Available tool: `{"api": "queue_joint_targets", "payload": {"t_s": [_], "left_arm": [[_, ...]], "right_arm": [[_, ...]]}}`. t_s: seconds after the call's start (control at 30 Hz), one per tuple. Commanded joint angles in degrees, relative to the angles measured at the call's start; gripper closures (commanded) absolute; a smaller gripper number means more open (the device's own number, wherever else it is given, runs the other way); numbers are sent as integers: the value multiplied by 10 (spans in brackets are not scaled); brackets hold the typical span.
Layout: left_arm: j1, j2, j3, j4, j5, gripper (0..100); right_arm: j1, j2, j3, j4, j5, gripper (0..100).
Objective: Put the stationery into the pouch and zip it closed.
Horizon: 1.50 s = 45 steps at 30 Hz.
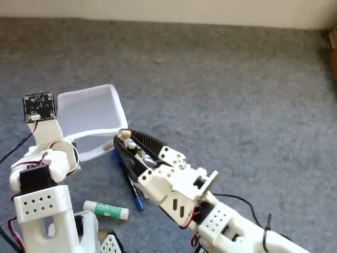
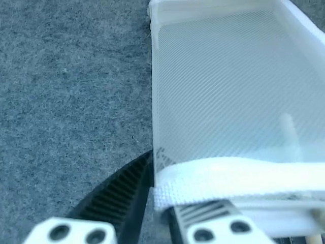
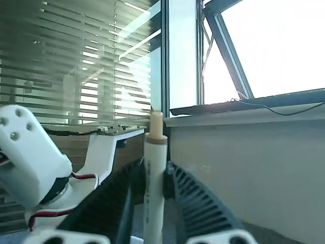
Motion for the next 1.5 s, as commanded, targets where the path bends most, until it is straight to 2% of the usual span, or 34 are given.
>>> {"api": "queue_joint_targets", "payload": {"t_s": [0.0, 0.13, 0.3, 0.9, 1.07, 1.23, 1.37, 1.47], "left_arm": [[7, 20, 1, -4, 6, 994], [7, 20, 1, -3, 6, 994], [7, 20, 2, -2, 6, 994], [7, 20, 3, -2, 6, 994], [7, 20, 3, -2, 6, 994], [7, 20, 9, -4, 6, 994], [6, 20, 12, -4, 6, 994], [5, 20, 13, -4, 6, 994]], "right_arm": [[-4, 68, -48, -43, -4, 994], [-6, 131, -80, -46, -4, 994], [-3, 157, -102, -132, -1, 994], [-6, 291, -120, -122, 1, 994], [-7, 293, -116, -119, 76, 994], [-14, 294, -93, -115, 84, 994], [-36, 291, -94, -31, 130, 991], [-43, 291, -95, 6, 142, 937]]}}
